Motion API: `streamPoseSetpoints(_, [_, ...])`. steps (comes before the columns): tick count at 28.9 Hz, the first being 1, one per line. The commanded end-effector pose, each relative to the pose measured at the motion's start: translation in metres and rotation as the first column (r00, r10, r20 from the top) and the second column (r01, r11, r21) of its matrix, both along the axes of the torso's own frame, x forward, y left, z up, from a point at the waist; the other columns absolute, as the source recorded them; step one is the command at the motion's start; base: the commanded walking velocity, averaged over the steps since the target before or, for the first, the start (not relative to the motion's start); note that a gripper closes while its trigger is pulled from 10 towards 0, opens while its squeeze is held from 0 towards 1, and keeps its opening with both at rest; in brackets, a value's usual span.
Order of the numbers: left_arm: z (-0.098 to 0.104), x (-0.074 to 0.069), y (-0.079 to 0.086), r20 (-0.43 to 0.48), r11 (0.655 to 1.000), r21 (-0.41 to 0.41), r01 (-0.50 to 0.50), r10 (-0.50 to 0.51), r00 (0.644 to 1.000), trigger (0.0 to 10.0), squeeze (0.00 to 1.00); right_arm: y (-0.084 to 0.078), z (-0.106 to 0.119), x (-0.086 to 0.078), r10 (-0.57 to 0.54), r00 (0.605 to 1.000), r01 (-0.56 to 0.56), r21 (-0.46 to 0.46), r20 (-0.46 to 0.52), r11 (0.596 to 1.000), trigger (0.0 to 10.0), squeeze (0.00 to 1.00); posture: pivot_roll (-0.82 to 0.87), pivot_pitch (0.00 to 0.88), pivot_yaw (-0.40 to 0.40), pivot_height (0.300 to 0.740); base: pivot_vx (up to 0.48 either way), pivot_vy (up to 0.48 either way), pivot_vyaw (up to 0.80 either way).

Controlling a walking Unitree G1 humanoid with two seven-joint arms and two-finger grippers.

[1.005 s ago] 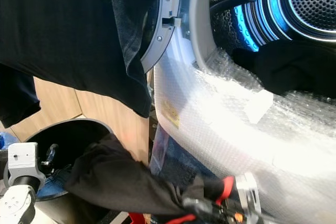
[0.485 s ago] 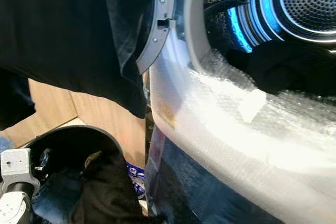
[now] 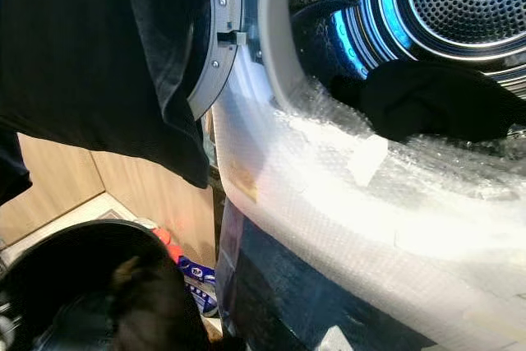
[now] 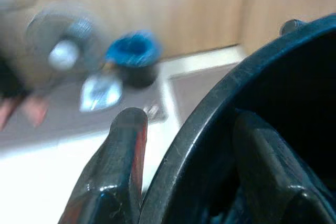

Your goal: Clothes washing

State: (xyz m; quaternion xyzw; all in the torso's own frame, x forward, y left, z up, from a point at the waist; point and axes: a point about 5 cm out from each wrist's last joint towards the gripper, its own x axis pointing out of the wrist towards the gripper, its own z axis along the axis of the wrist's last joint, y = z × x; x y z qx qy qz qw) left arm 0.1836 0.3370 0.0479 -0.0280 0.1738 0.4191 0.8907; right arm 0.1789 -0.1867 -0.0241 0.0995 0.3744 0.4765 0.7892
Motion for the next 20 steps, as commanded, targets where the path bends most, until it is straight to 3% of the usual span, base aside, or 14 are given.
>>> streamPoseSetpoints(1, [-0.031,-0.027,0.001,-0.123,0.983,-0.14,-0.116,0.099,0.987,10.0,0.0,0.003,0.008,0.008,0.014,0.999,-0.015,0.036,0.042,0.999,0.0,0.0,0.15,0.0,-0.045,0.74,0.0,0.0,0.0])
streamPoseSetpoints(5, [-0.038,-0.049,0.015,-0.136,0.939,-0.205,-0.275,0.251,0.958,10.0,0.0,0.007,0.014,0.016,0.019,0.998,-0.023,0.064,0.062,0.998,0.0,0.0,0.16,0.0,-0.05,0.74,0.0,0.0,0.0])
streamPoseSetpoints(8, [-0.032,-0.065,0.033,-0.144,0.919,-0.152,-0.363,0.343,0.928,10.0,0.0,0.007,0.018,0.021,0.029,0.996,-0.035,0.068,0.079,0.997,0.0,0.0,0.17,0.0,-0.06,0.74,0.0,0.0,0.0])
streamPoseSetpoints(15, [-0.017,-0.076,0.055,-0.077,0.881,-0.133,-0.453,0.447,0.891,10.0,0.0,0.008,0.022,0.028,0.019,0.995,-0.026,0.074,0.101,0.997,0.0,0.0,0.18,0.0,-0.068,0.74,0.0,0.0,0.0])
streamPoseSetpoints(19, [0.005,-0.078,0.077,0.005,0.869,-0.072,-0.49,0.491,0.871,10.0,0.0,0.009,0.025,0.034,0.014,0.993,-0.023,0.074,0.12,0.997,0.0,0.0,0.18,0.0,-0.072,0.74,0.0,0.0,0.0])
streamPoseSetpoints(20, [0.023,-0.075,0.086,0.064,0.877,-0.015,-0.479,0.479,0.875,10.0,0.0,0.01,0.027,0.038,0.005,0.991,-0.015,0.076,0.131,0.997,0.0,0.0,0.18,0.0,-0.072,0.74,0.0,0.0,0.0])
